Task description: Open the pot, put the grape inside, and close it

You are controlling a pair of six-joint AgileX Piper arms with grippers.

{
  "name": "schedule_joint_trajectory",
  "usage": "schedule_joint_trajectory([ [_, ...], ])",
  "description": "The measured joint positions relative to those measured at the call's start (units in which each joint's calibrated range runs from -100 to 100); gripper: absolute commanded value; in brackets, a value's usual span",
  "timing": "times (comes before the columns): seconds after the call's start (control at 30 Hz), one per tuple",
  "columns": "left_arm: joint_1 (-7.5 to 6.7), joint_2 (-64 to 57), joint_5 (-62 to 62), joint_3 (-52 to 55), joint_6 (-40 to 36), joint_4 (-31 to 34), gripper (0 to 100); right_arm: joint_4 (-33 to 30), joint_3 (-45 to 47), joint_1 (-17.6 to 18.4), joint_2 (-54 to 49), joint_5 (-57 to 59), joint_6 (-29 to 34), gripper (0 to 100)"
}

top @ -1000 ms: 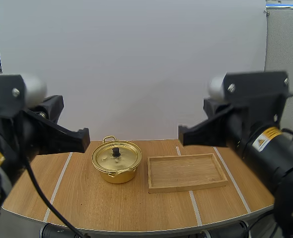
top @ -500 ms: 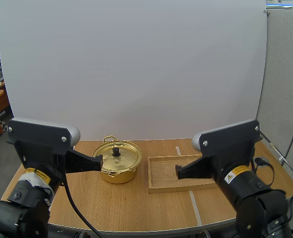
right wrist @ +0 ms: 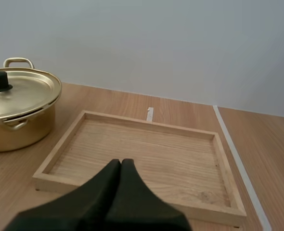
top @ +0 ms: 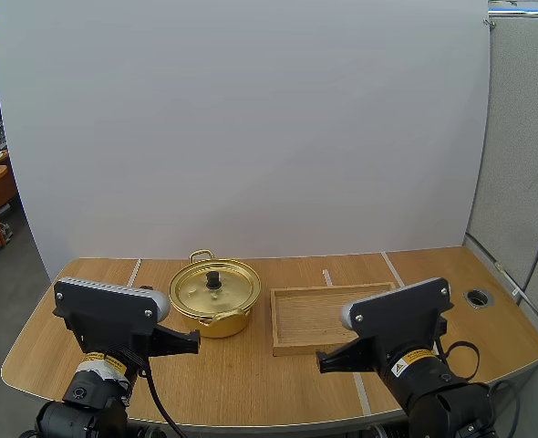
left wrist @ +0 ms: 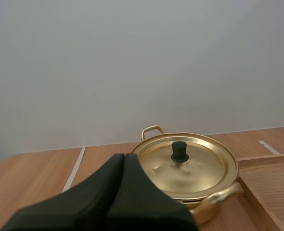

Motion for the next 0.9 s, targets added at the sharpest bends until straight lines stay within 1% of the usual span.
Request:
schedule_joint_trajectory([
  [0.1,-0.01,0.0,2.3,0.1,-1.4,0.0,0,0.0,1.3,0.0,0.0,0.4,0.0,0],
  [0.13,-0.01,0.0,5.5,0.1,-2.3,0.0,0,0.0,1.3,0.0,0.0,1.3,0.0,0],
  [0.27,-0.01,0.0,11.9,0.1,-3.7,0.0,0,0.0,1.3,0.0,-0.1,2.9,0.1,0],
  [0.33,-0.01,0.0,13.8,0.1,-4.1,0.0,0,0.0,1.3,0.0,-0.1,3.3,1.2,0],
  [0.9,-0.01,0.0,14.7,0.3,-4.3,0.0,0,0.0,1.3,0.0,-0.1,3.3,2.5,0],
])
